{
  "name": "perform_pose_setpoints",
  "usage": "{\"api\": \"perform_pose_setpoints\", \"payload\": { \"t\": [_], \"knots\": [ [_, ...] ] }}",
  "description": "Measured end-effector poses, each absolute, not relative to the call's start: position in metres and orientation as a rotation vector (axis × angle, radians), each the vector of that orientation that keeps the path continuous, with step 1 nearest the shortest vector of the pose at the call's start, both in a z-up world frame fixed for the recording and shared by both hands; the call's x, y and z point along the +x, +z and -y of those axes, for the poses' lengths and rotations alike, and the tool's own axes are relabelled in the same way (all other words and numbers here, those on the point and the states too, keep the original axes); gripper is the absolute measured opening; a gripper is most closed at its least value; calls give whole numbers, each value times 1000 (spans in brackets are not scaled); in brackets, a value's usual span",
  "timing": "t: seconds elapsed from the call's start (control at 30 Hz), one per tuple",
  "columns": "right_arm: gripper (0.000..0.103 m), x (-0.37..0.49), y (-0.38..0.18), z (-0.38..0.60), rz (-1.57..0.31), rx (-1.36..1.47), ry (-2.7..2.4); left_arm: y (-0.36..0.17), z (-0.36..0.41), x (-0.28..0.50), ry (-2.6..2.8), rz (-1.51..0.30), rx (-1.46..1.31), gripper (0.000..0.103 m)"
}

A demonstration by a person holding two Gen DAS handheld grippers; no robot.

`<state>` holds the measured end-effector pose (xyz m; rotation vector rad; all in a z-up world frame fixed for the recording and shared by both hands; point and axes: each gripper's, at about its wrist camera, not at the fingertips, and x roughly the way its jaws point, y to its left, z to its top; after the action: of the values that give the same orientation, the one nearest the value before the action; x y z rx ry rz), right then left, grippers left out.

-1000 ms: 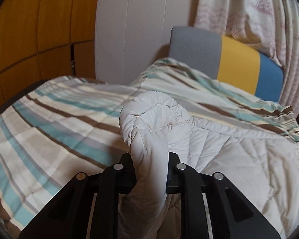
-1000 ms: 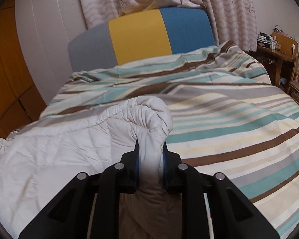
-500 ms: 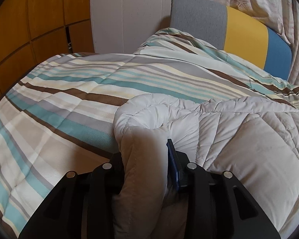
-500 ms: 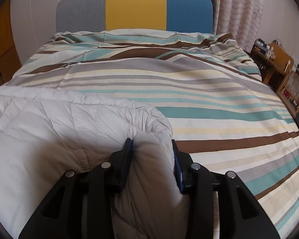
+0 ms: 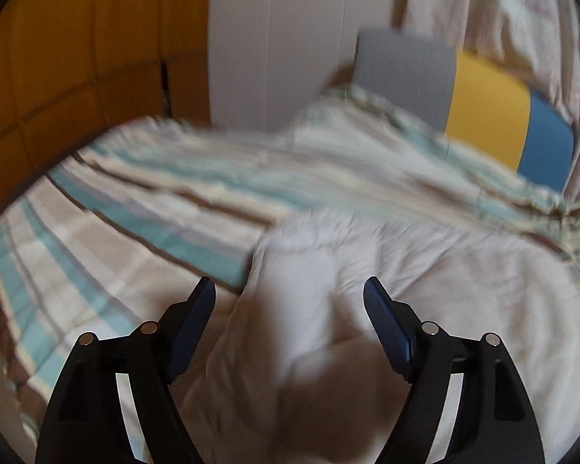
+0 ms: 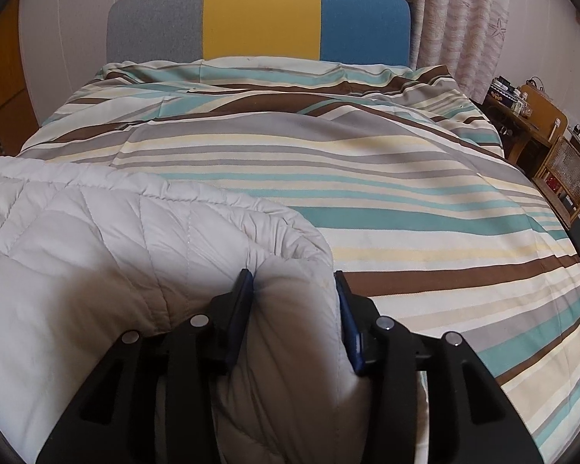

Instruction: Fold large clothes

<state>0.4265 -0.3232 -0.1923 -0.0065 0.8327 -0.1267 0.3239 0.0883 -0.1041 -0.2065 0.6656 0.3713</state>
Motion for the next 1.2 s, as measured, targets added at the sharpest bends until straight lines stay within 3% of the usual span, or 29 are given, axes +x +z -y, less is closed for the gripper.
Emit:
{"api": "perform_pose_setpoints", "payload": {
  "t": [0.2,0.43,0.7,1.2],
  "knots": [
    [45,425,-191,323,-829,-6,-132,-70,-10,313,234,-581,-148,78],
    [45,425,-191,323,-826,2,-130,-93,51,355,197,-621,14,78],
    [46,425,-191,322,-824,5,-128,-149,45,373,181,-701,-4,86],
    [54,418,-177,317,-853,-48,-138,-162,33,379,127,-750,-85,91]
  ]
}}
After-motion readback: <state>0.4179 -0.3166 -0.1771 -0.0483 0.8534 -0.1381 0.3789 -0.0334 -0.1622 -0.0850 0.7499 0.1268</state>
